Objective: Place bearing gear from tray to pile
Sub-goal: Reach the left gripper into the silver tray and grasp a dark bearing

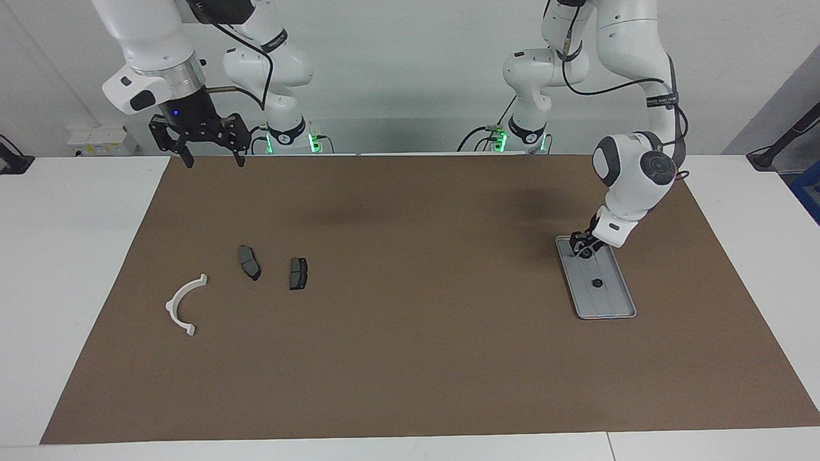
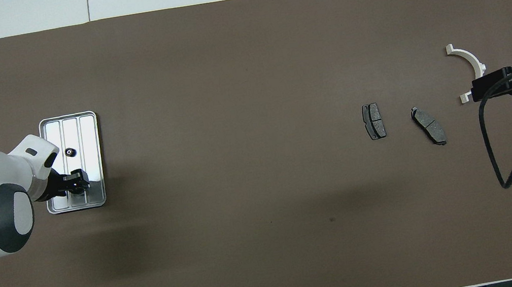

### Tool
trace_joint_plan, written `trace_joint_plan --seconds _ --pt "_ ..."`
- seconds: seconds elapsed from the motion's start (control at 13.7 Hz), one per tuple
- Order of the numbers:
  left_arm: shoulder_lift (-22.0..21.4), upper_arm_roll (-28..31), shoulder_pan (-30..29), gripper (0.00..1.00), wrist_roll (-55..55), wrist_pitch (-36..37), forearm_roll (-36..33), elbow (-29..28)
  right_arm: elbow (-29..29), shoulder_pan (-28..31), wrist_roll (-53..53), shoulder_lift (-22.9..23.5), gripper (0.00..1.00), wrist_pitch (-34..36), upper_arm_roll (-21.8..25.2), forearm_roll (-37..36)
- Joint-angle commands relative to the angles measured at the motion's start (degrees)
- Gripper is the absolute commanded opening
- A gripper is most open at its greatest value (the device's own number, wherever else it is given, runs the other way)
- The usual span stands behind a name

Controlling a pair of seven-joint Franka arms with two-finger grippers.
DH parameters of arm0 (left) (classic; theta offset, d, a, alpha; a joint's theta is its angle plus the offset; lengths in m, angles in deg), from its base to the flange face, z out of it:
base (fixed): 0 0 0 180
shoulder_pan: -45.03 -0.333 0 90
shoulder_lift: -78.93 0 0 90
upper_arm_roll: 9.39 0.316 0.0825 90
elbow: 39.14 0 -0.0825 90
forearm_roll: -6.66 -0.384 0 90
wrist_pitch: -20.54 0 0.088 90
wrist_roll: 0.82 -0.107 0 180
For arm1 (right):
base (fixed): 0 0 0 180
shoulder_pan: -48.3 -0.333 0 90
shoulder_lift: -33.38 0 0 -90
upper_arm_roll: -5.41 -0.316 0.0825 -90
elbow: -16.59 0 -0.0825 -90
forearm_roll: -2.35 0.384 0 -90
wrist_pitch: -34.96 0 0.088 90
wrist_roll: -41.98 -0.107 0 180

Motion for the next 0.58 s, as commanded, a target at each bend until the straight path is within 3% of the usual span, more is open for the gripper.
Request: trace_joint_plan --seconds 0.0,0.51 --pt "-0.1 0.2 0.0 0.55 0.0 -1.7 0.6 -0.9 0.0 0.8 1.8 -0.6 1.0 1.1 -0.4 1.2" --pt "0.6 0.2 0.0 0.54 0.1 -2.5 0.6 -0.9 0.0 0.8 1.8 -0.6 1.0 1.0 -0.4 1.2"
